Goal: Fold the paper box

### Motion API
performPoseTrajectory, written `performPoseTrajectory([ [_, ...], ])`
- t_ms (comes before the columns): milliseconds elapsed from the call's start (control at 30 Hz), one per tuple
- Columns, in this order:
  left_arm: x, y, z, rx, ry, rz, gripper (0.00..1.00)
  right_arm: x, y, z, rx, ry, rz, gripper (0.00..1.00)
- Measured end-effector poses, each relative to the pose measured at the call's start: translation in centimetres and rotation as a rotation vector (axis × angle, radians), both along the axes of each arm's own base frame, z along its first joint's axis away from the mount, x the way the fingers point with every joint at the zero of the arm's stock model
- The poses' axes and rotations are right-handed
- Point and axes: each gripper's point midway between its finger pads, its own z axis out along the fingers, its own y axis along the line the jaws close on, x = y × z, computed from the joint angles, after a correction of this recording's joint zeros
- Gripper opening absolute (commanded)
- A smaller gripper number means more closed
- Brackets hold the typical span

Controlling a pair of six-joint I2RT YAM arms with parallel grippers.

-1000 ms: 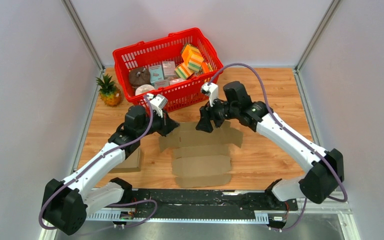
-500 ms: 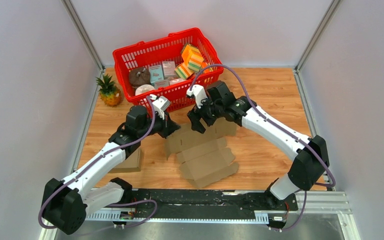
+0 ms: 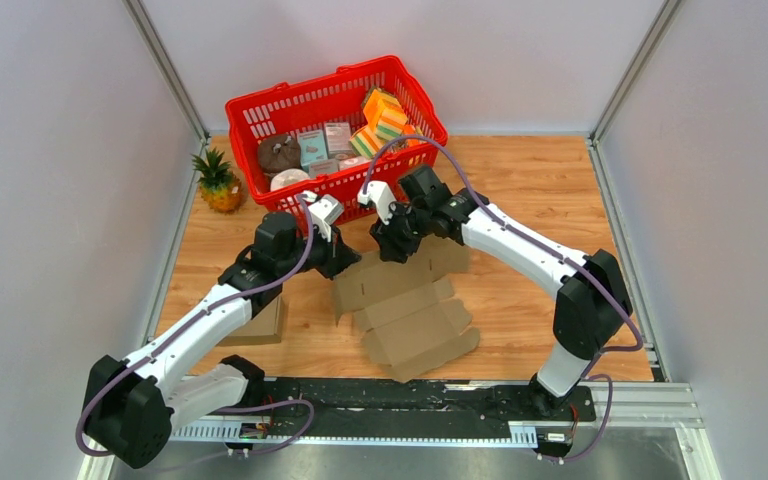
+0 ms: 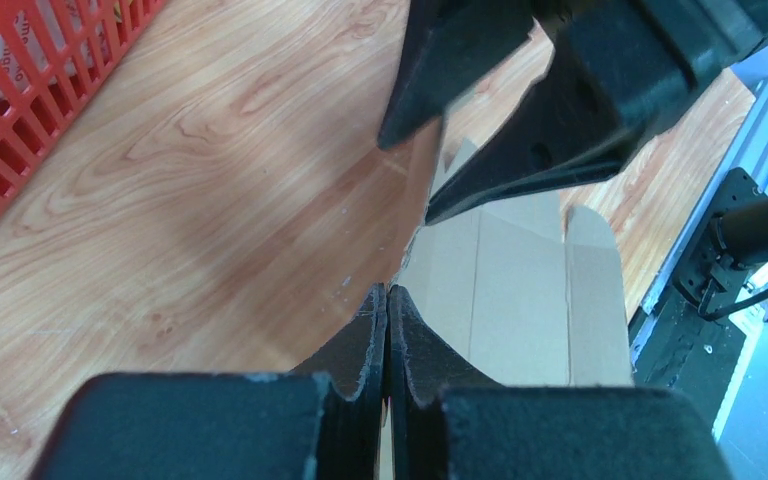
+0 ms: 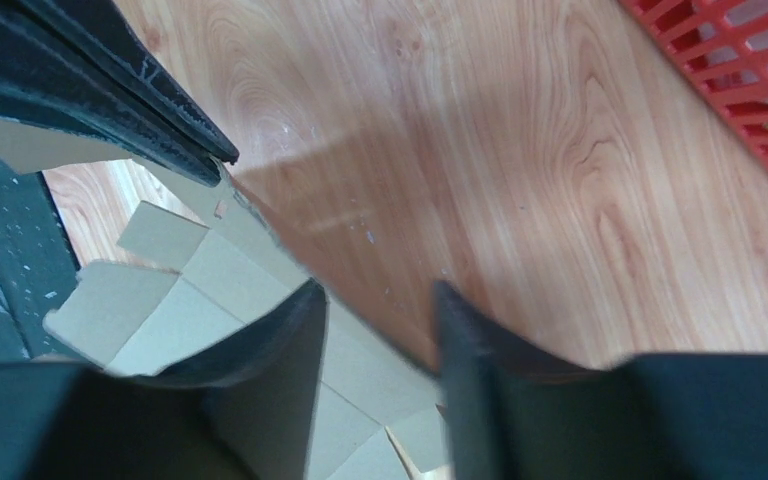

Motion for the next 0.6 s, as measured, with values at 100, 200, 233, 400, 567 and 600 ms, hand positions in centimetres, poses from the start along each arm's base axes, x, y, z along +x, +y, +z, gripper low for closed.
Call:
performPoseTrajectory([
  [100, 0.1, 0.2, -0.1, 0.008, 0.000, 0.012, 0.06, -0.2, 0.1, 0.0, 0.005, 0.010, 0.005, 0.29],
  [200, 0.4, 0.4, -0.3, 0.017, -0.002, 0.031, 0.06, -0.5, 0.0, 0.0, 0.004, 0.027, 0.003, 0.19],
  [233, 0.6, 0.5, -0.3, 0.020, -0.003, 0.040, 0.08, -0.6, 0.0, 0.0, 0.005, 0.032, 0.001, 0.13],
  [400, 1.3, 0.6, -0.6, 0.026, 0.013, 0.078, 0.37, -1.6, -0.4, 0.2, 0.018, 0.053, -0.029, 0.00],
  [567, 2.0, -0.2, -1.2, -0.018, 0.064, 0.099, 0.44, -1.5, -1.5, 0.2, 0.010, 0.042, -0.102, 0.00],
  [600, 2.2, -0.4, -1.3, -0.031, 0.073, 0.100, 0.46, -1.5, -1.7, 0.1, 0.010, 0.042, -0.113, 0.00],
])
